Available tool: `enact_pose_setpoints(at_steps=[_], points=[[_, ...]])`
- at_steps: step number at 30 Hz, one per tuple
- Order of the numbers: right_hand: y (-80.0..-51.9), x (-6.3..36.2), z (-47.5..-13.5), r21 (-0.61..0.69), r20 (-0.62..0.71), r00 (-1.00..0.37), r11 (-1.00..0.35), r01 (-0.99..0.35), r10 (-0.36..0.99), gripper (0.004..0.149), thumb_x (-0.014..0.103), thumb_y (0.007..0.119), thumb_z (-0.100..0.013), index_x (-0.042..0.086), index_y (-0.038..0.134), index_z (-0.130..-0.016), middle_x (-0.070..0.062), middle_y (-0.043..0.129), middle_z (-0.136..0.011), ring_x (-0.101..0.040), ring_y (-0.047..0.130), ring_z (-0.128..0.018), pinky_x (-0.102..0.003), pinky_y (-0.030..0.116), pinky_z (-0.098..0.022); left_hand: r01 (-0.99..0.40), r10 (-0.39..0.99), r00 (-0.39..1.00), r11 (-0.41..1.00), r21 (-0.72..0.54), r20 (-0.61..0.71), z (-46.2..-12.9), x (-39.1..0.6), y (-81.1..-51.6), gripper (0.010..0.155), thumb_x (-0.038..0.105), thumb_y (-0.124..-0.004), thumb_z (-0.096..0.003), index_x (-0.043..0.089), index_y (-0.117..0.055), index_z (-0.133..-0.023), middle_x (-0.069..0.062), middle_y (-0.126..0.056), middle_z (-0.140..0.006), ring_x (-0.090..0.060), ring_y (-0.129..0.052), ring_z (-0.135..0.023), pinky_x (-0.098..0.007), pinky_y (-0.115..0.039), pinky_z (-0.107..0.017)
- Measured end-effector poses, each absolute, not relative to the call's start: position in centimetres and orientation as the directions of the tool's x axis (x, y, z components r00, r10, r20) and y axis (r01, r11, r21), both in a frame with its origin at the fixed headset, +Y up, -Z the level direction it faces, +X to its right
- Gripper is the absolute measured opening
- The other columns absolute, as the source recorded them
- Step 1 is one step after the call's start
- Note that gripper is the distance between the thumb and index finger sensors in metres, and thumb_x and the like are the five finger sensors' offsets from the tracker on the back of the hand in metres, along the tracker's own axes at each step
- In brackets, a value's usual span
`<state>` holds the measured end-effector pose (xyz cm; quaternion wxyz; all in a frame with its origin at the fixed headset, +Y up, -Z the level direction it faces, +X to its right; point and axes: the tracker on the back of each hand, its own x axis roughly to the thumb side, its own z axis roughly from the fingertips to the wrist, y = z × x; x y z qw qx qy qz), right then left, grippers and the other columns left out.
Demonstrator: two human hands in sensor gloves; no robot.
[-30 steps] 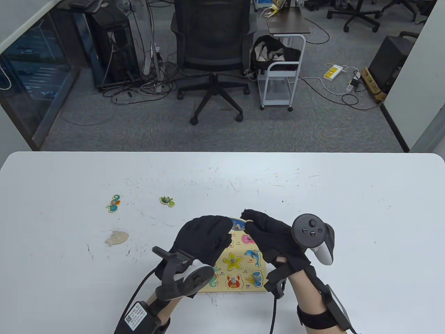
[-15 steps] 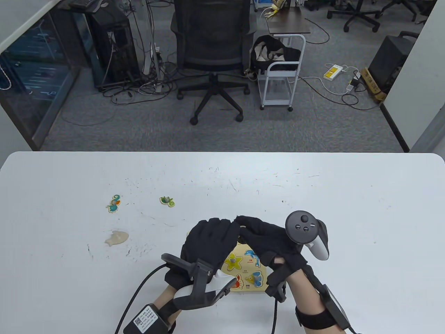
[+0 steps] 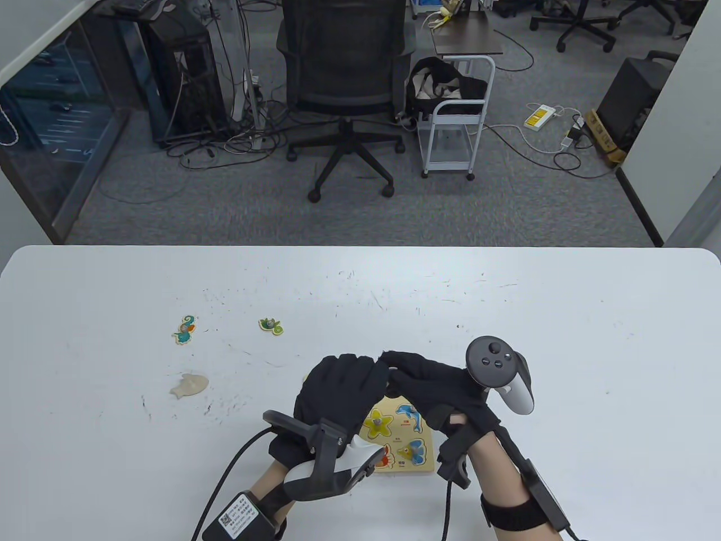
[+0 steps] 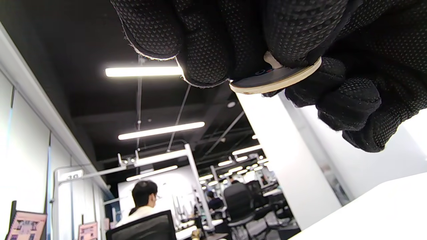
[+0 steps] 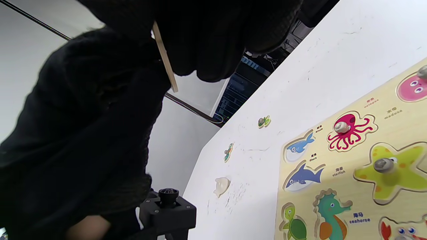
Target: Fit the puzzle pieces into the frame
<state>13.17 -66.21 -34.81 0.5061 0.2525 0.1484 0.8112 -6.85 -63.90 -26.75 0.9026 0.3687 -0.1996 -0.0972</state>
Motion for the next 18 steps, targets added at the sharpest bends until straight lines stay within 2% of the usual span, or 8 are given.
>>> enact_pose_setpoints(at_steps=[8,15,18], points=[[-65.9,13.4,-34.7,0.481,0.253,-0.373,-0.451,-0.752,0.893,0.056,0.046,0.079,-0.05,0.022,0.071,-0.1,-0.006,0.089,-0.091,-0.03,0.092,-0.079,-0.052,0.07,-0.065,0.043,-0.298,0.915,0.741,0.67,0.271,-27.1,-6.7,-63.6,0.045,0.052,-0.087,-0.0464,0.044,-0.081,-0.09,0.014,-0.097,-0.088,-0.01,-0.099,-0.08,-0.038,-0.083,-0.067],[-64.8,14.4,-34.0,0.258,0.286,-0.587,-0.651,-0.714,0.757,0.06,0.047,0.079,-0.05,0.025,0.065,-0.104,-0.007,0.074,-0.106,-0.037,0.077,-0.095,-0.057,0.058,-0.073,0.073,-0.257,0.932,0.825,0.561,0.256,-28.9,-7.4,-63.7,0.045,0.052,-0.086,-0.0467,0.044,-0.081,-0.09,0.014,-0.097,-0.088,-0.01,-0.099,-0.08,-0.038,-0.083,-0.067],[-64.2,15.2,-33.8,0.115,0.271,-0.709,-0.753,-0.648,0.651,0.061,0.048,0.079,-0.05,0.027,0.064,-0.105,-0.006,0.07,-0.109,-0.038,0.072,-0.099,-0.058,0.055,-0.075,0.084,-0.238,0.941,0.853,0.514,0.241,-29.7,-8.0,-63.4,0.045,0.052,-0.086,-0.0468,0.044,-0.081,-0.09,0.014,-0.097,-0.089,-0.01,-0.099,-0.081,-0.038,-0.083,-0.067]])
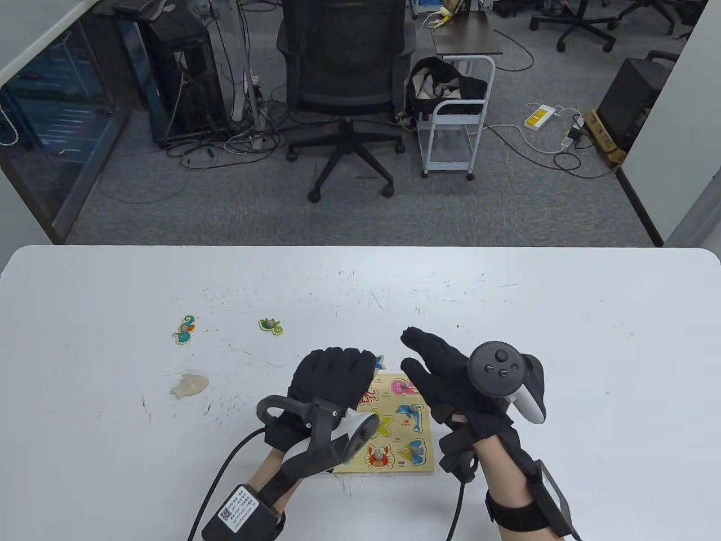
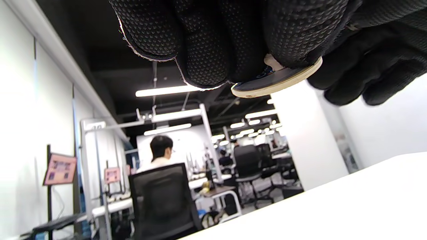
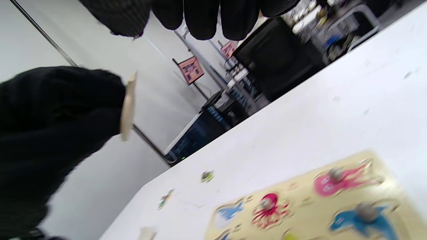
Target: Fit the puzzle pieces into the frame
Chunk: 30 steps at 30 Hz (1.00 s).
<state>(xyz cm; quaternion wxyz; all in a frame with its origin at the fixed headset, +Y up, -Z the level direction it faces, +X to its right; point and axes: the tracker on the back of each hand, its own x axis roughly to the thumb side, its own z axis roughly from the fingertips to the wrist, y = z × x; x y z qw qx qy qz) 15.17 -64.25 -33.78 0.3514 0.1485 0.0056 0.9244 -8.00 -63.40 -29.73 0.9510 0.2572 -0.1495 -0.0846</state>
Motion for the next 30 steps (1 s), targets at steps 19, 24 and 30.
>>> enact_pose_setpoints(at_steps=[19,24,30], points=[[-63.5,19.9,-34.1,-0.155,0.01,-0.914,-0.902,-0.403,0.406,0.064,0.051,0.078,-0.05,0.033,0.057,-0.108,0.001,0.058,-0.117,-0.034,0.055,-0.111,-0.06,0.04,-0.083,0.314,-0.335,0.933,0.937,0.153,0.133,-37.2,-9.2,-66.3,0.045,0.051,-0.086,-0.0467,0.045,-0.08,-0.091,0.015,-0.096,-0.09,-0.009,-0.098,-0.083,-0.038,-0.082,-0.069],[-64.0,20.0,-34.6,-0.13,-0.004,-0.913,-0.905,-0.405,0.409,0.064,0.051,0.077,-0.05,0.033,0.056,-0.108,0.001,0.057,-0.118,-0.034,0.054,-0.112,-0.059,0.039,-0.083,0.363,-0.37,0.918,0.929,0.074,0.142,-38.6,-9.3,-68.9,0.045,0.051,-0.087,-0.0464,0.046,-0.08,-0.091,0.016,-0.096,-0.09,-0.009,-0.098,-0.083,-0.038,-0.082,-0.069],[-64.6,19.8,-35.0,-0.106,-0.004,-0.914,-0.909,-0.403,0.405,0.065,0.052,0.077,-0.05,0.033,0.056,-0.108,0.001,0.058,-0.117,-0.034,0.054,-0.112,-0.059,0.04,-0.083,0.435,-0.433,0.888,0.9,0.023,0.157,-39.3,-9.1,-71.8,0.045,0.051,-0.087,-0.0462,0.046,-0.08,-0.09,0.016,-0.096,-0.09,-0.009,-0.098,-0.083,-0.038,-0.081,-0.069]])
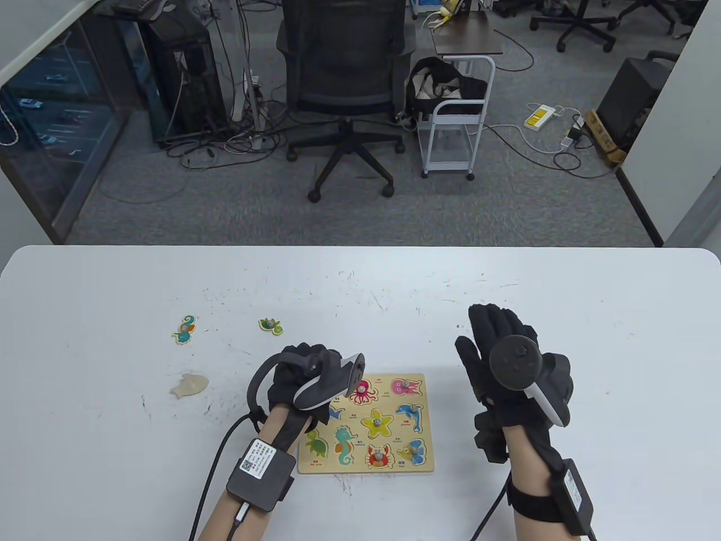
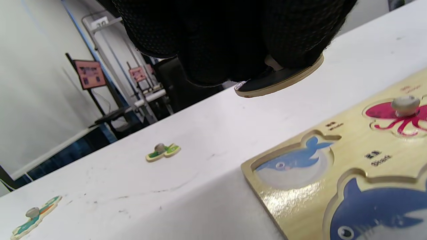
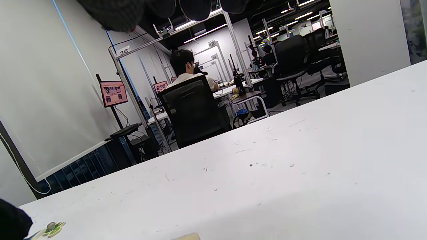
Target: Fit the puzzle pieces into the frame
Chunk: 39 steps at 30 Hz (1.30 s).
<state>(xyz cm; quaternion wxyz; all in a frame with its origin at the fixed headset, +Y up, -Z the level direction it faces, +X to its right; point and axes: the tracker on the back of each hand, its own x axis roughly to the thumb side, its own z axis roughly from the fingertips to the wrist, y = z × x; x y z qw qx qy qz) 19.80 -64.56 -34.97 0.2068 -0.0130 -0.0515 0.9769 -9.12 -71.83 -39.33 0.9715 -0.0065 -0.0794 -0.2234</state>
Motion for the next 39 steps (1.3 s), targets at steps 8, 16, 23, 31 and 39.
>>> enact_pose_setpoints(at_steps=[8,16,23,31,39], points=[[-64.6,19.7,-35.0,-0.095,0.016,-0.91,-0.906,-0.413,0.414,0.064,0.052,0.077,-0.05,0.033,0.057,-0.108,0.0,0.059,-0.117,-0.034,0.056,-0.111,-0.059,0.041,-0.082,0.484,-0.473,0.864,0.875,-0.024,0.174,-39.7,-8.9,-74.3,0.045,0.051,-0.087,-0.0461,0.046,-0.08,-0.09,0.017,-0.096,-0.09,-0.008,-0.098,-0.083,-0.038,-0.081,-0.069],[-64.7,19.6,-35.1,-0.086,0.031,-0.91,-0.906,-0.415,0.414,0.064,0.052,0.077,-0.05,0.032,0.057,-0.108,0.0,0.061,-0.116,-0.035,0.057,-0.11,-0.059,0.042,-0.082,0.518,-0.503,0.846,0.854,-0.051,0.176,-39.6,-8.9,-75.3,0.045,0.051,-0.087,-0.0459,0.047,-0.08,-0.09,0.017,-0.097,-0.09,-0.008,-0.098,-0.083,-0.038,-0.081,-0.07],[-64.8,19.4,-35.1,-0.078,0.035,-0.911,-0.908,-0.412,0.41,0.064,0.052,0.077,-0.05,0.032,0.058,-0.107,-0.001,0.061,-0.116,-0.035,0.058,-0.11,-0.058,0.043,-0.082,0.527,-0.511,0.841,0.848,-0.054,0.179,-39.4,-8.7,-75.4,0.045,0.051,-0.087,-0.0455,0.047,-0.081,-0.09,0.018,-0.097,-0.09,-0.008,-0.098,-0.083,-0.038,-0.081,-0.07],[-64.9,19.2,-35.2,-0.067,0.039,-0.915,-0.912,-0.404,0.402,0.064,0.052,0.077,-0.05,0.032,0.058,-0.107,-0.001,0.061,-0.116,-0.035,0.058,-0.109,-0.058,0.044,-0.081,0.539,-0.525,0.832,0.841,-0.04,0.18,-38.8,-8.5,-74.8,0.045,0.052,-0.086,-0.0455,0.047,-0.08,-0.09,0.018,-0.096,-0.09,-0.008,-0.098,-0.084,-0.038,-0.081,-0.07],[-64.7,19.1,-35.1,-0.07,0.051,-0.911,-0.909,-0.412,0.409,0.064,0.052,0.077,-0.05,0.032,0.058,-0.107,-0.001,0.061,-0.116,-0.035,0.059,-0.109,-0.058,0.044,-0.081,0.468,-0.458,0.875,0.883,-0.036,0.157,-38.7,-9.5,-72.6,0.054,0.058,-0.077,-0.0472,0.044,-0.073,-0.099,0.014,-0.091,-0.099,-0.012,-0.094,-0.09,-0.04,-0.078,-0.073]])
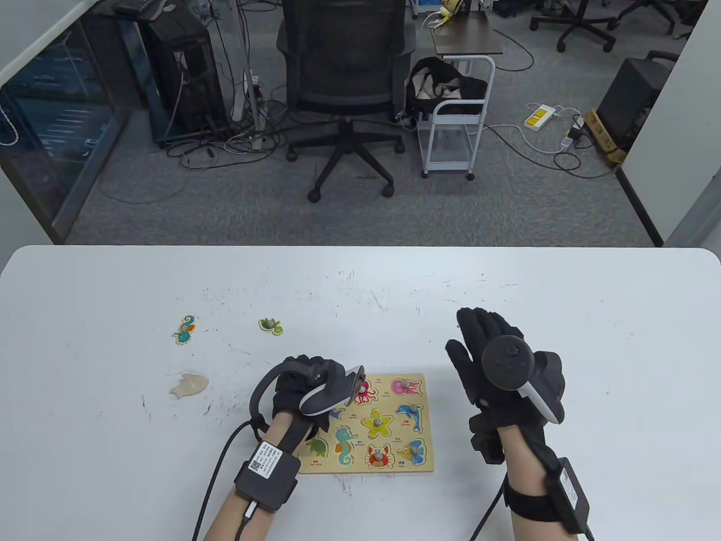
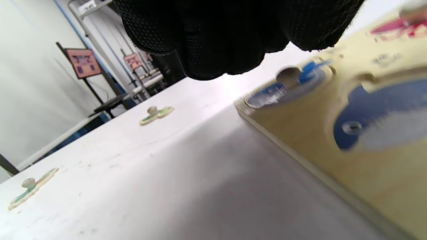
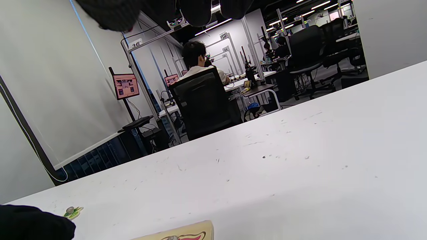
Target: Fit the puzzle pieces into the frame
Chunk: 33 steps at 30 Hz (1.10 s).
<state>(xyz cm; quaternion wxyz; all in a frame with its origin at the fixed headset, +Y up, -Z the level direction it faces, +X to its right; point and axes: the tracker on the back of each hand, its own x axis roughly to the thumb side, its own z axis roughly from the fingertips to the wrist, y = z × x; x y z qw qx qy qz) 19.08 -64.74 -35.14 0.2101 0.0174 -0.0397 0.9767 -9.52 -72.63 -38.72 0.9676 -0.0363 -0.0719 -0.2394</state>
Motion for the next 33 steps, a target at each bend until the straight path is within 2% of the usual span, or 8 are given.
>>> enact_pose_setpoints(at_steps=[10,15,24,30,33], points=[[-64.3,19.1,-34.8,-0.086,0.066,-0.908,-0.904,-0.418,0.413,0.064,0.053,0.076,-0.05,0.032,0.058,-0.107,-0.001,0.062,-0.116,-0.035,0.06,-0.108,-0.058,0.046,-0.081,0.41,-0.41,0.912,0.911,-0.041,0.005,-40.1,-12.7,-66.7,0.059,0.06,-0.073,-0.0486,0.044,-0.066,-0.105,0.012,-0.084,-0.109,-0.016,-0.087,-0.099,-0.043,-0.074,-0.077],[-64.3,19.2,-34.7,-0.087,0.063,-0.908,-0.904,-0.417,0.413,0.064,0.053,0.076,-0.05,0.032,0.058,-0.107,-0.001,0.062,-0.115,-0.035,0.06,-0.108,-0.058,0.046,-0.081,0.386,-0.391,0.918,0.919,-0.079,-0.061,-41.9,-14.0,-65.8,0.062,0.061,-0.073,-0.0485,0.044,-0.063,-0.108,0.011,-0.08,-0.113,-0.017,-0.083,-0.103,-0.043,-0.071,-0.079],[-64.3,19.5,-34.8,-0.073,0.049,-0.899,-0.896,-0.437,0.435,0.063,0.053,0.076,-0.05,0.032,0.058,-0.107,-0.001,0.062,-0.115,-0.036,0.06,-0.108,-0.058,0.046,-0.081,0.394,-0.415,0.899,0.906,-0.156,-0.14,-46.7,-15.4,-67.2,0.067,0.062,-0.074,-0.0479,0.045,-0.057,-0.11,0.01,-0.074,-0.117,-0.019,-0.078,-0.107,-0.045,-0.069,-0.081],[-64.4,19.5,-34.8,-0.07,0.049,-0.894,-0.891,-0.448,0.446,0.063,0.053,0.076,-0.05,0.032,0.058,-0.107,-0.001,0.062,-0.115,-0.036,0.06,-0.108,-0.058,0.046,-0.08,0.375,-0.414,0.882,0.905,-0.2,-0.223,-49.7,-16.8,-69.7,0.067,0.061,-0.076,-0.0476,0.046,-0.057,-0.11,0.01,-0.075,-0.116,-0.017,-0.082,-0.104,-0.043,-0.071,-0.079],[-64.4,19.9,-34.8,-0.061,0.044,-0.888,-0.886,-0.46,0.458,0.063,0.053,0.076,-0.05,0.032,0.059,-0.107,-0.001,0.062,-0.115,-0.036,0.06,-0.108,-0.058,0.046,-0.081,0.321,-0.374,0.89,0.92,-0.224,-0.26,-51.0,-17.5,-71.4,0.066,0.06,-0.078,-0.0472,0.045,-0.059,-0.109,0.009,-0.078,-0.114,-0.017,-0.084,-0.102,-0.043,-0.073,-0.078]])
